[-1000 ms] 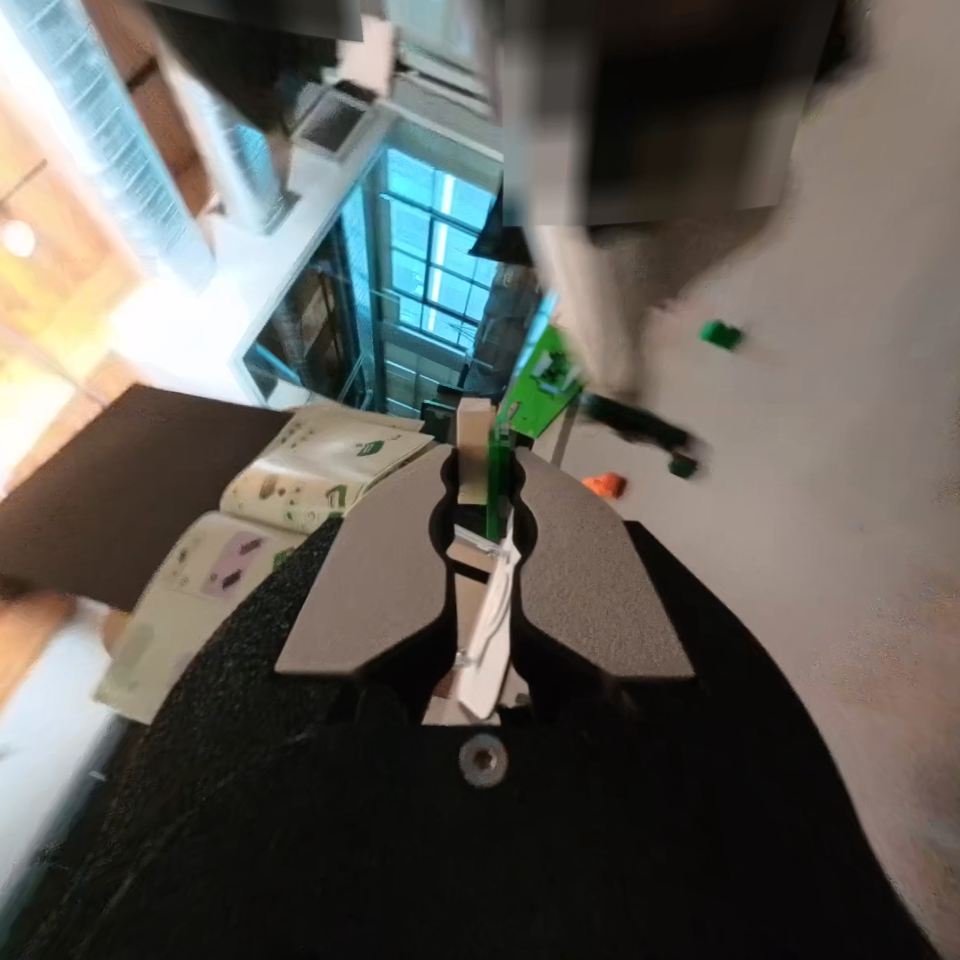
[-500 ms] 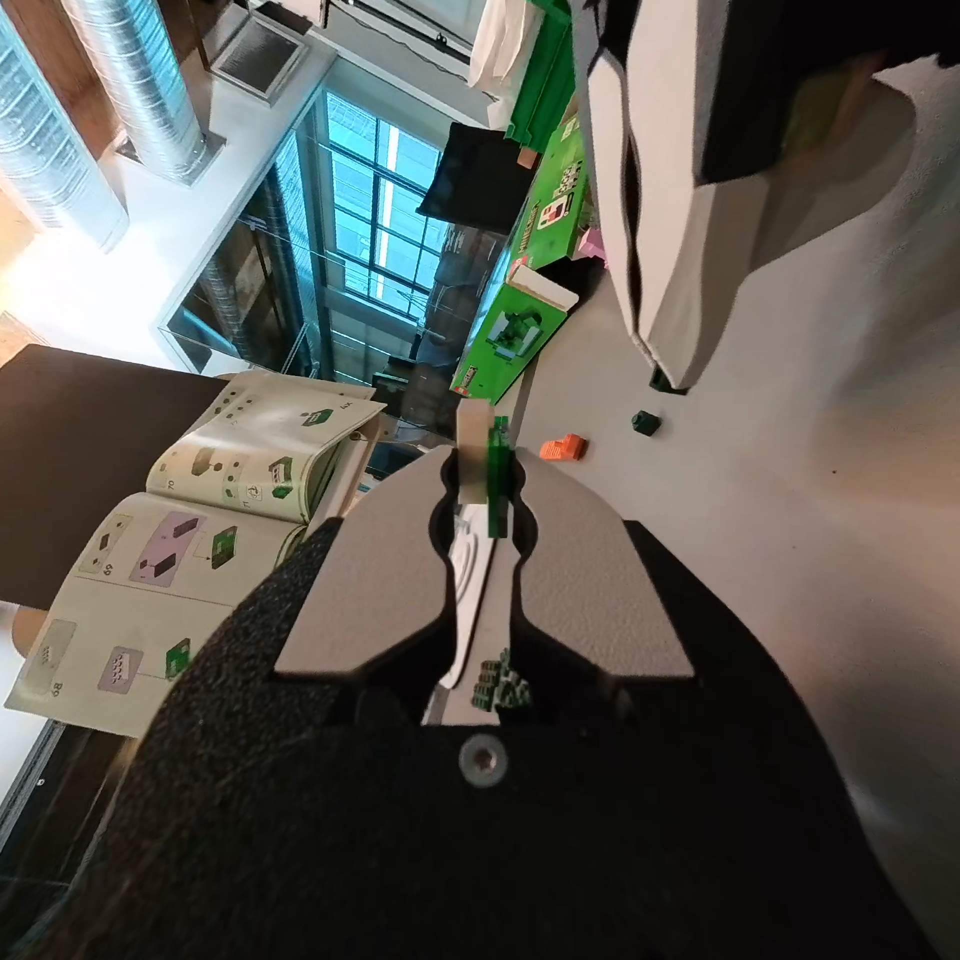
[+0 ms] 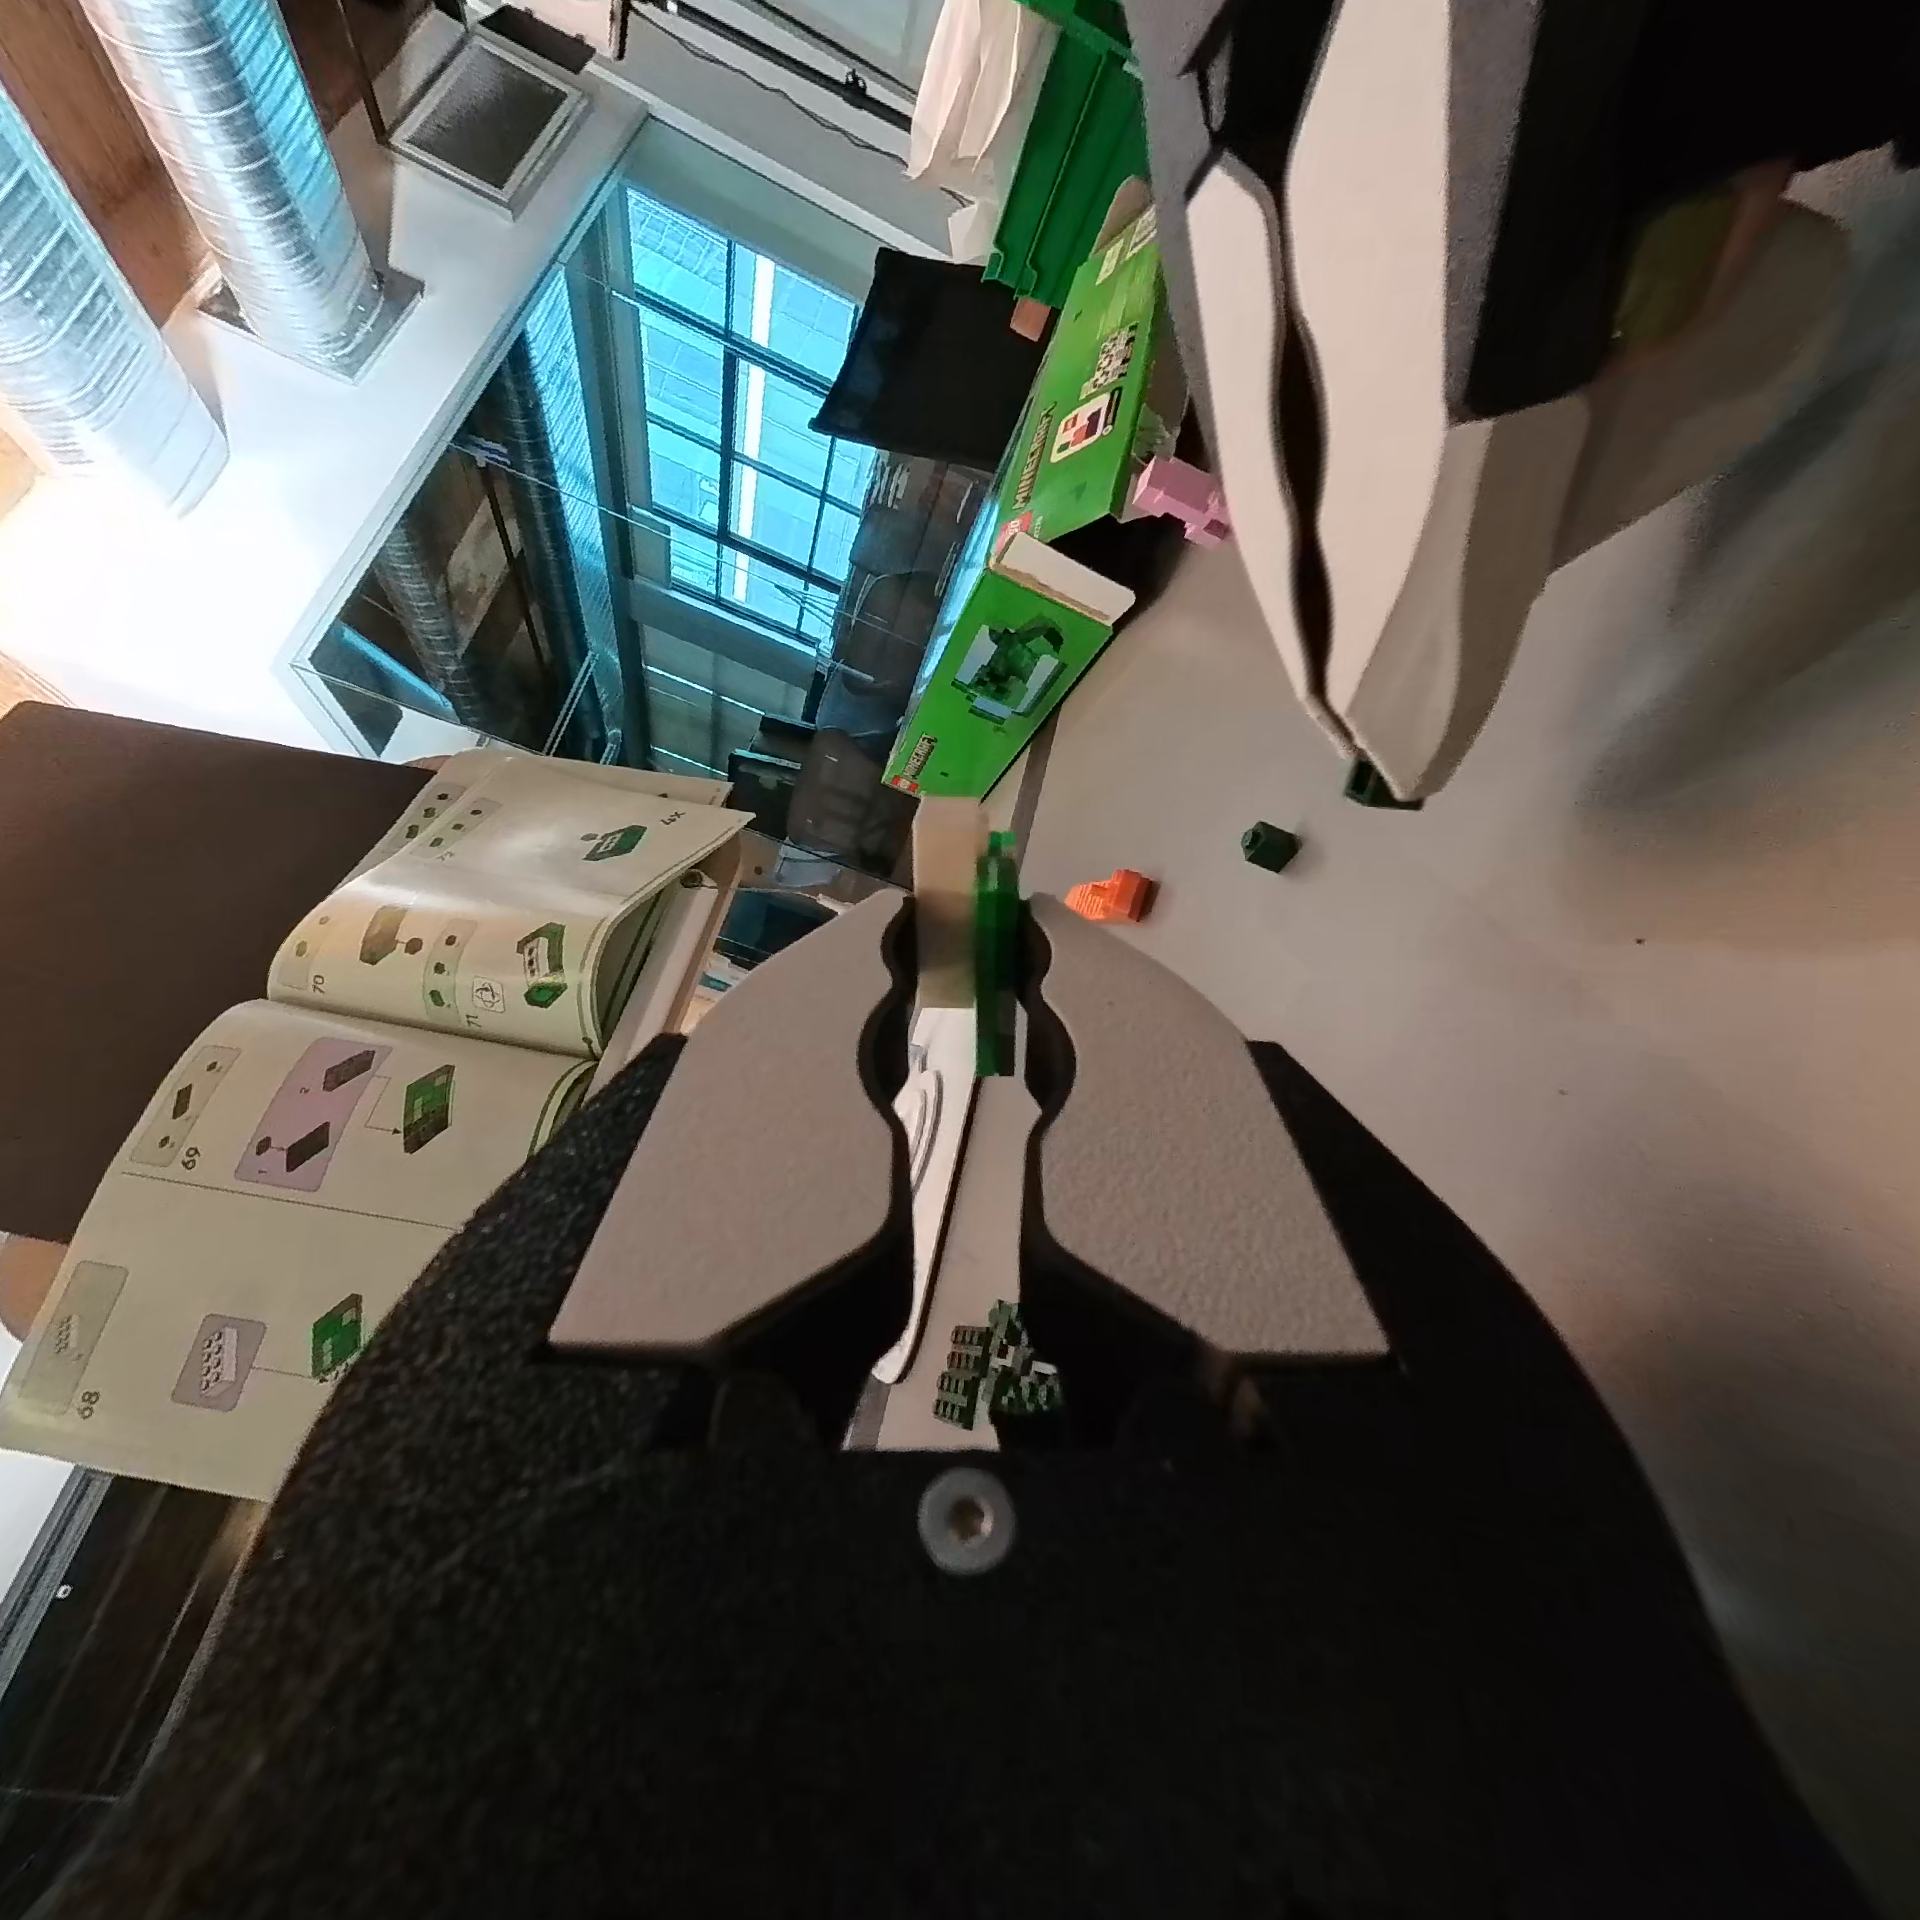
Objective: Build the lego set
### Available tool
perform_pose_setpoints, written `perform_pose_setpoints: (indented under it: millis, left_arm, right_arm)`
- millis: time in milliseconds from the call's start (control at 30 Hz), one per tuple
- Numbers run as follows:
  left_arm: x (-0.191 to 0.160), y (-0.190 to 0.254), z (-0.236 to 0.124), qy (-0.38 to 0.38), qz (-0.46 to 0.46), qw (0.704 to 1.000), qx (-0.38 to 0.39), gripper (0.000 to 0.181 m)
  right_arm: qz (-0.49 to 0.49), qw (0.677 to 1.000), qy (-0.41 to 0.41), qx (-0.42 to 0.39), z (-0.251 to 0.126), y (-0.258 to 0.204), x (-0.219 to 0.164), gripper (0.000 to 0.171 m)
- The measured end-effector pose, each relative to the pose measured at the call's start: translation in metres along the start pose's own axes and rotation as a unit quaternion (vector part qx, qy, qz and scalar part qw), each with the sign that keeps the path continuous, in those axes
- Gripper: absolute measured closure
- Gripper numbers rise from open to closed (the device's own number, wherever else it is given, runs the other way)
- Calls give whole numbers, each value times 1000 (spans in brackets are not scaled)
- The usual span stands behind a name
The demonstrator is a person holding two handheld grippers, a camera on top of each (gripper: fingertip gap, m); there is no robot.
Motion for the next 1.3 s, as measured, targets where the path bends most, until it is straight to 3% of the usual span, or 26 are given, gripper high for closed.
perform_pose_setpoints:
  millis: [467,600,700,800,900,967,1067,1300]
  left_arm:
    - [-1,1,1,-1,-2,1000,-5,165]
    - [-2,-10,-2,25,-88,996,-3,164]
    - [-5,-31,-12,128,-252,959,-29,164]
    - [-16,-49,-21,222,-398,888,-59,164]
    - [-29,-56,-22,272,-493,821,-91,164]
    - [-35,-57,-21,289,-528,792,-103,165]
    - [-41,-56,-19,287,-542,782,-108,164]
    - [-43,-51,-14,266,-536,793,-116,164]
  right_arm:
    - [-20,999,-30,-16,7,0,-6,163]
    - [-34,998,-41,-29,10,-2,-7,163]
    - [-47,997,-38,-39,12,-3,-8,163]
    - [-52,997,-34,-44,12,-4,-7,163]
    - [-53,997,-31,-45,12,-4,-7,163]
    - [-53,997,-30,-44,12,-4,-8,163]
    - [-53,997,-30,-41,12,-3,-8,163]
    - [-58,997,-39,-34,13,-2,-7,159]
Point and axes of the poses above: each gripper's, where its closed fingertips meet, z out along the fingers, x out of its top, y = z × x across the jaws, the point moved 7 cm from there along -z, back along the fingers, and after that the axes turned 11 degrees about -y, right-handed, at the moved point
